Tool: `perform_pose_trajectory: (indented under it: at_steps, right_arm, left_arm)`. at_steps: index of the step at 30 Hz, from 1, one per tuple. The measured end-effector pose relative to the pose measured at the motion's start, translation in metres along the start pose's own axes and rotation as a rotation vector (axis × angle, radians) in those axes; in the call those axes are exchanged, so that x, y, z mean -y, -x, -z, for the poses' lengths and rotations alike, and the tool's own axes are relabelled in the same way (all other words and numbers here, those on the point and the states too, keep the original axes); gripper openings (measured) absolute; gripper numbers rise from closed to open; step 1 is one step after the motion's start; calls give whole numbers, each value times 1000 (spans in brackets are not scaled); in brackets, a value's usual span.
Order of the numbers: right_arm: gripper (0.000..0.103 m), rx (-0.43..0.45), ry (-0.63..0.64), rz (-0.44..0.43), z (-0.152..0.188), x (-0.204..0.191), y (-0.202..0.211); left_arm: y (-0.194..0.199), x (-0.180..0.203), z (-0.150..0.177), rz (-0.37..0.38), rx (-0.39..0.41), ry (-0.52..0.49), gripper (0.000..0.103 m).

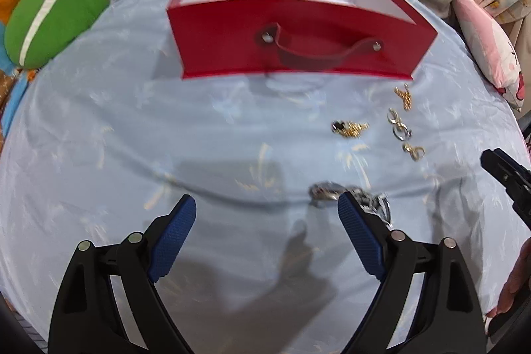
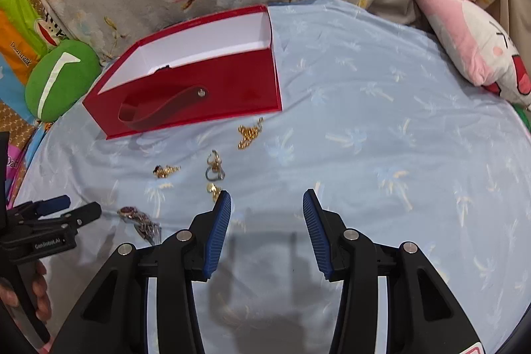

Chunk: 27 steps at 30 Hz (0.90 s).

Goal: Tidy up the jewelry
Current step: 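Move both tools back to the table and close the left tool on the silver watch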

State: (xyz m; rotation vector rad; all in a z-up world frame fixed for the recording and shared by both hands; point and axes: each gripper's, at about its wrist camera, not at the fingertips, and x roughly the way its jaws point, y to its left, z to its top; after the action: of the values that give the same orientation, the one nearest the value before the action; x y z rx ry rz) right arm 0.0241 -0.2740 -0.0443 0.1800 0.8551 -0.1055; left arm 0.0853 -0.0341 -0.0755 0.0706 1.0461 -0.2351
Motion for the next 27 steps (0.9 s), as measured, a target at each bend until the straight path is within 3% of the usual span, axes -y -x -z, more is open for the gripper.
perform_pose_trajectory:
  at_steps: [9,14,16,20,23,26,27]
  right_arm:
    - [44,-28,9,-26,7,-10,-16]
    - [43,-37,16,-29,8,-12,-18]
    - [42,-41,17,-28,7,-13,-20]
    - [42,-35,25,-34,3,-15,-20]
    - [42,-37,26,-42,0,-17,-24]
    - [37,-47,26,-56,-4,-19,-30]
    - [36,-53,28,-64,-6,-21,-33]
  left_arm:
    - [-16,15,-3,66,-50,60,85]
    - [-28,22,-9,61,-77,87,83]
    - [-32,26,-9,60,-91,84,73]
    - [-36,31,-10,75,-106,90,65]
    - [-36,34,-12,103,-107,85,51]
    - [-34,37,-13,150,-112,77,31]
    - [-34,38,-13,162,-114,71,18]
